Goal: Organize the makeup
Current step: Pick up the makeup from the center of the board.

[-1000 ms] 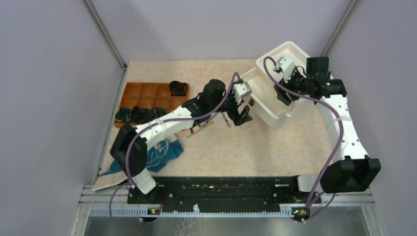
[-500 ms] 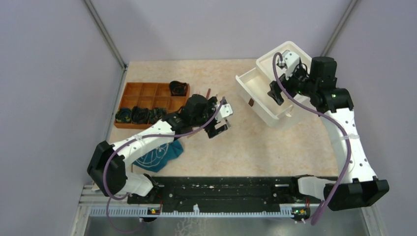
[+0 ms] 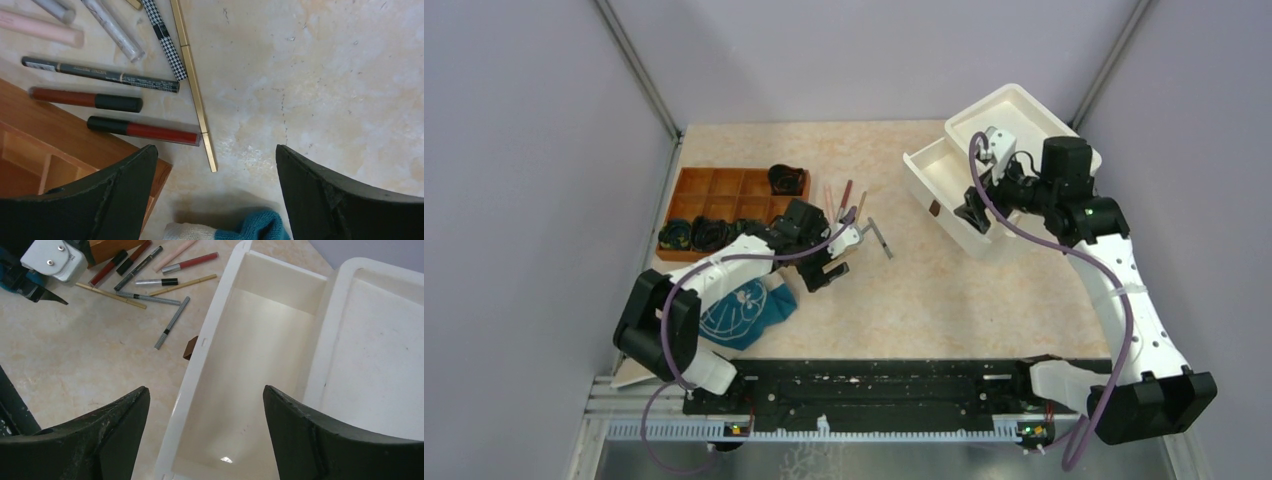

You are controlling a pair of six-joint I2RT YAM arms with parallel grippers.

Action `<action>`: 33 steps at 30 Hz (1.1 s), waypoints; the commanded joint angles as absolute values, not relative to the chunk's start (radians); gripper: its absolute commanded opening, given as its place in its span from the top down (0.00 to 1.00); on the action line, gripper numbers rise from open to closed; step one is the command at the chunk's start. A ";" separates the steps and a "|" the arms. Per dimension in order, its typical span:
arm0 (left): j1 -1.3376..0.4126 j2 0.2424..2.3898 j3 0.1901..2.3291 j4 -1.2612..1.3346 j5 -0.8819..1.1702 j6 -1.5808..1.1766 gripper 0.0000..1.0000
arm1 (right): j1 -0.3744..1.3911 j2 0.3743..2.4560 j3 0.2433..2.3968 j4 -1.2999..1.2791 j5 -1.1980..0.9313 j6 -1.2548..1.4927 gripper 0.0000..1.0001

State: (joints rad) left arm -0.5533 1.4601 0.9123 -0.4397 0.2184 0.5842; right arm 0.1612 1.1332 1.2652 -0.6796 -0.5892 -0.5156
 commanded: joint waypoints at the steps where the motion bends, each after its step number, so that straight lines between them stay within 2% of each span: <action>1: -0.535 1.525 0.969 -0.483 0.242 0.622 0.08 | 0.178 1.123 1.245 -0.651 -0.627 -0.540 0.18; 13: -0.528 1.726 1.128 -0.534 0.249 0.648 0.31 | 0.179 1.101 1.213 -0.655 -0.629 -0.572 0.26; 26: -0.523 1.780 1.149 -0.562 0.203 0.655 0.37 | 0.179 1.092 1.202 -0.663 -0.621 -0.594 0.28; 33: -0.520 1.801 1.142 -0.575 0.216 0.657 0.52 | 0.179 1.092 1.201 -0.670 -0.620 -0.602 0.30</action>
State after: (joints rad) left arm -0.5251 1.7824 1.1297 -0.5541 0.2146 0.6544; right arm 0.1745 1.1202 1.2022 -0.6811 -0.6006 -0.5808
